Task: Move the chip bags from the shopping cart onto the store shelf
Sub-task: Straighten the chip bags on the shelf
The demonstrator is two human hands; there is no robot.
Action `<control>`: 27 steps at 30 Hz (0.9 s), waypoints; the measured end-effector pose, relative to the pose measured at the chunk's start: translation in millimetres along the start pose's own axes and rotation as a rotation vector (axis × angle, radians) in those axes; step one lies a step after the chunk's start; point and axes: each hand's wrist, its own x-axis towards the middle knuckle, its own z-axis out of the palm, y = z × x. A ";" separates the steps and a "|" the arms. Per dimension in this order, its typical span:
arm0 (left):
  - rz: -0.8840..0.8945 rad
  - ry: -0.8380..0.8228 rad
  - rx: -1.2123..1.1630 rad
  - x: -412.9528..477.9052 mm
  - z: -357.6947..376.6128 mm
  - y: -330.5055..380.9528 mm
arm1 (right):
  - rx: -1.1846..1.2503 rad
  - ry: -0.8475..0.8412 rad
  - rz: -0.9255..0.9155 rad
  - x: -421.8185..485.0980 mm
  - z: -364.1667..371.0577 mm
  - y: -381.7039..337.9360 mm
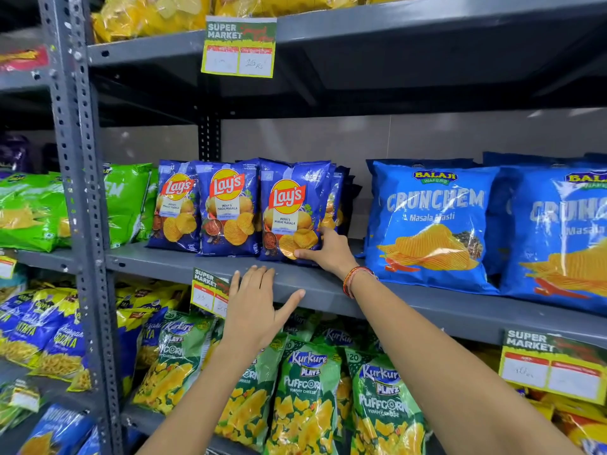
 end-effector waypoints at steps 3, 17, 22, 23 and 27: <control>-0.002 0.017 -0.018 0.1 2.2 -0.2 | -0.009 -0.012 -0.003 -1.0 0.0 0.8; 0.001 0.032 -0.052 0.3 2.7 -0.3 | -0.086 0.184 -0.075 -29.5 -33.2 -7.0; 0.041 0.044 -0.162 2.1 4.1 21.4 | -0.083 0.474 -0.228 -56.9 -86.4 -4.7; 0.070 0.043 -0.202 4.1 4.4 29.9 | -0.090 0.553 -0.221 -61.1 -99.5 0.2; 0.212 -0.006 -0.327 12.2 5.7 67.1 | -0.108 0.762 -0.070 -68.8 -149.7 29.8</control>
